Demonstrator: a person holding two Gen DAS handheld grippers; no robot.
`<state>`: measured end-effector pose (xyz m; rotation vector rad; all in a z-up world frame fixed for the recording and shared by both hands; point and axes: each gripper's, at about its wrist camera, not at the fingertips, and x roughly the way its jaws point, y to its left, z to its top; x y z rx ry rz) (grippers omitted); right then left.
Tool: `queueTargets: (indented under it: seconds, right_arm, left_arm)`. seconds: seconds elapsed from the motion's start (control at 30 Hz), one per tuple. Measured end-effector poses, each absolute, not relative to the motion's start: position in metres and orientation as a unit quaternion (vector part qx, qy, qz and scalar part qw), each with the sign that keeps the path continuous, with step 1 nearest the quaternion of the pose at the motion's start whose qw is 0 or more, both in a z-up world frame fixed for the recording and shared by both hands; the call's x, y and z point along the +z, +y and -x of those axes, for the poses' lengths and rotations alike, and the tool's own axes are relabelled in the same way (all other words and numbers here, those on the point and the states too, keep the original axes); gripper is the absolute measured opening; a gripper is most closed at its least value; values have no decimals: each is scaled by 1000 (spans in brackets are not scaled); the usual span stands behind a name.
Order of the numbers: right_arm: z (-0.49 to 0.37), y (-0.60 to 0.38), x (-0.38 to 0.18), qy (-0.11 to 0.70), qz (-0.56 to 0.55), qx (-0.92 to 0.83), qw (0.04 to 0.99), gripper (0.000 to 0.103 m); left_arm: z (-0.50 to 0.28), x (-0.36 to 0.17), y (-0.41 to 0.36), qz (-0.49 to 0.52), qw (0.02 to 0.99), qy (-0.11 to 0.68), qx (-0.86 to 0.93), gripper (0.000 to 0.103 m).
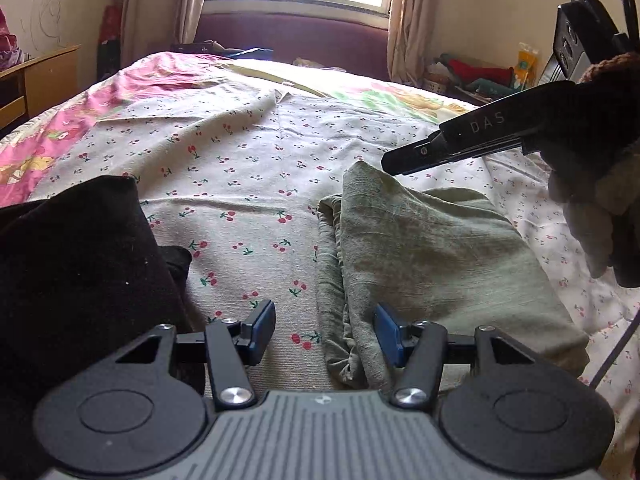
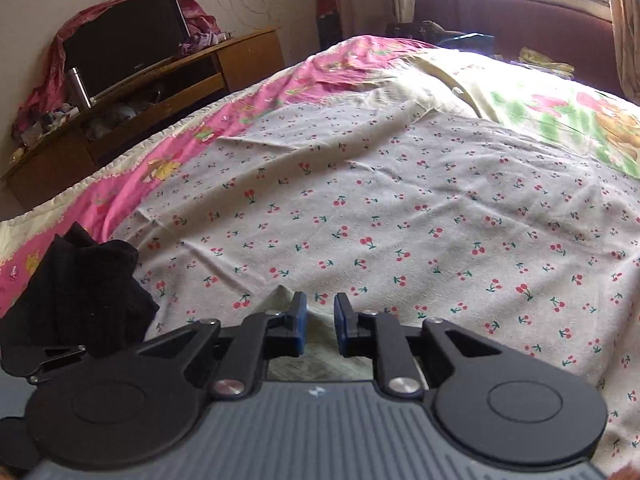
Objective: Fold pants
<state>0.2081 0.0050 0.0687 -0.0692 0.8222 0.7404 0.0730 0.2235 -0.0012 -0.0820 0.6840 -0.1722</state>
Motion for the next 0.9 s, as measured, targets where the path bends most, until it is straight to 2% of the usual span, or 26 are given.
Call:
queueTargets:
  seconds: [0.17, 0.3, 0.53, 0.73, 0.9]
  right_arm:
    - [-218, 44, 26, 437, 42, 341, 831, 18]
    - [-229, 64, 9, 427, 41, 317, 846, 21]
    - [-203, 34, 51, 400, 29, 303, 865, 21]
    - [-175, 8, 68, 389, 76, 240, 886, 22]
    - [-167, -8, 64, 403, 66, 221, 886, 24]
  left_arm:
    - [-85, -7, 219, 9, 934, 352, -58, 69]
    - [-85, -10, 217, -52, 927, 370, -24, 68]
    - [-69, 19, 224, -18, 943, 332, -19, 68]
    - [-69, 41, 206, -24, 950, 309, -41, 68]
    - [-72, 36, 186, -33, 938, 337, -75, 68]
